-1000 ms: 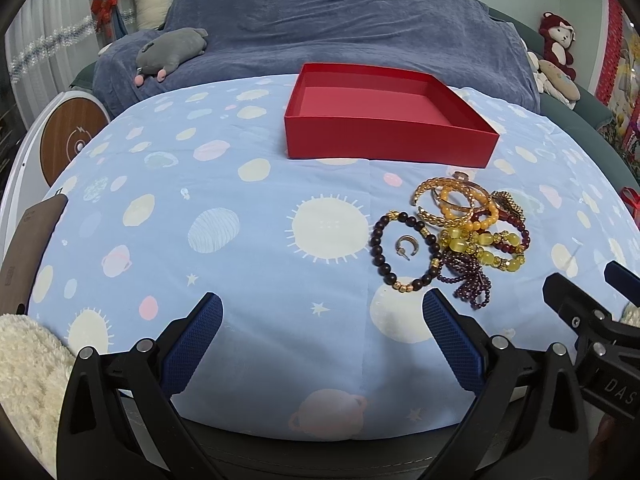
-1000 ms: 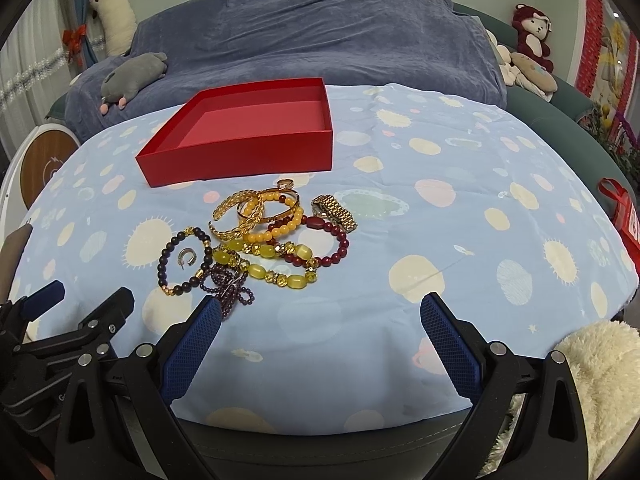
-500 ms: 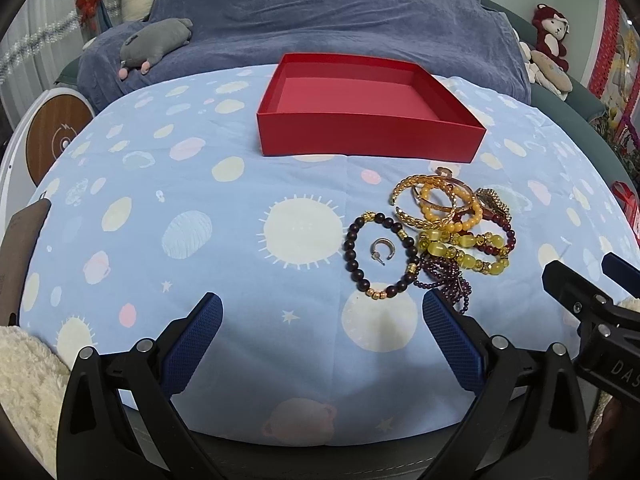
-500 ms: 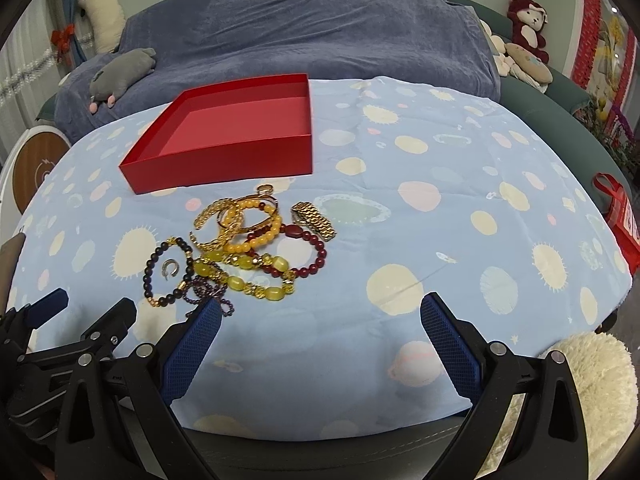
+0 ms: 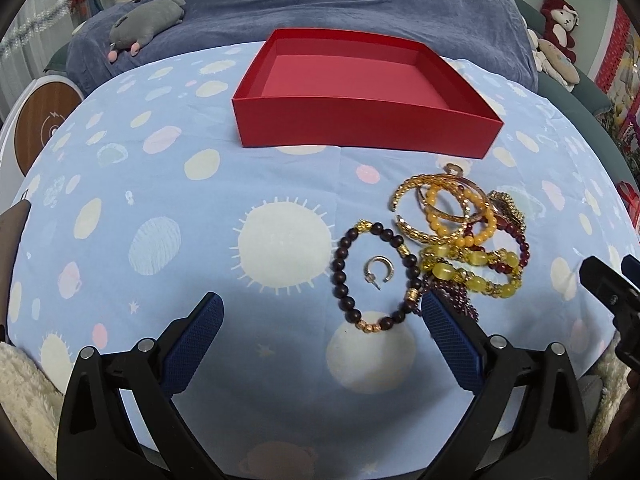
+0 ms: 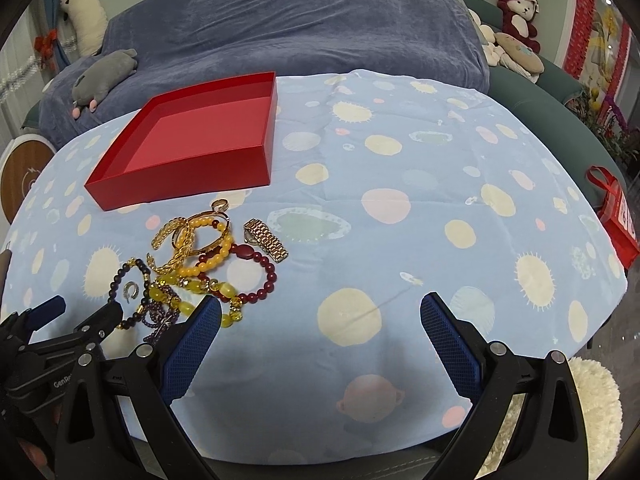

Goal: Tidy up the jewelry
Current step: 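Grasp the gold leaf bangle with the left tool while the right tool grasps the gold watch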

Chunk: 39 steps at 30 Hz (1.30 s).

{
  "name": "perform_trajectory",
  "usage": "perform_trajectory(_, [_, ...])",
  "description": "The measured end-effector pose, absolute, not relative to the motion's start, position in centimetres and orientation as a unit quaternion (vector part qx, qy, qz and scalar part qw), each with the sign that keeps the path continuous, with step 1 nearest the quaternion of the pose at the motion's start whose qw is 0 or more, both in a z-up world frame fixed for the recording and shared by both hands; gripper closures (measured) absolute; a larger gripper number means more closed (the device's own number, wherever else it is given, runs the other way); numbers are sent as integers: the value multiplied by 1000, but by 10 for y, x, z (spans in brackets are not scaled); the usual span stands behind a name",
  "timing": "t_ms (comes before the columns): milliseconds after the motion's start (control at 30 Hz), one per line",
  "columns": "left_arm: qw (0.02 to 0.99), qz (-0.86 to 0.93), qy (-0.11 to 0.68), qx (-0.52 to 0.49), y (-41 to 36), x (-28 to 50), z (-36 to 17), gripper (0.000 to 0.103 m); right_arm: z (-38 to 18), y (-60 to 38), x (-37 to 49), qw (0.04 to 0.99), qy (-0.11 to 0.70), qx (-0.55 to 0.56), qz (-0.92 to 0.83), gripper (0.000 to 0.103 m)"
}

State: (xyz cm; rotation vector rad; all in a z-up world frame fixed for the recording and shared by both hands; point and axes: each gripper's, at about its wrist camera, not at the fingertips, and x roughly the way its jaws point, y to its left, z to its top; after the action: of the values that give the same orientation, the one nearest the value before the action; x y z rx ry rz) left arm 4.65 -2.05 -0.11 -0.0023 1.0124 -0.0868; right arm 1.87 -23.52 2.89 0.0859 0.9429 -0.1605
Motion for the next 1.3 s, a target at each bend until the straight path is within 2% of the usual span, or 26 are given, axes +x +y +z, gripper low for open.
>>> perform_trajectory(267, [875, -42, 481, -15, -22, 62, 4, 8, 23, -238, 31, 883, 461, 46, -74, 8])
perform_trajectory(467, [874, -86, 479, -10, -52, 77, 12, 8, 21, -244, 38, 882, 462, 50, -81, 8])
perform_trajectory(700, [865, -89, 494, -5, -74, 96, -3, 8, 15, -259, 40, 877, 468, 63, -96, 8])
perform_trajectory(900, [859, -90, 504, -14, -79, 110, -14, 28, 13, -263, 43, 875, 469, 69, -97, 8])
perform_trajectory(1000, [862, -99, 497, -7, -79, 109, -13, 42, 11, -263, 45, 874, 471, 72, -95, 8])
perform_trajectory(1033, [862, -105, 495, -9, -79, 109, -12, 51, 11, -263, 46, 874, 472, 73, -94, 8])
perform_trajectory(1300, [864, -115, 490, -27, -70, 104, -7, 53, 11, -254, 57, 875, 472, 73, -77, 8])
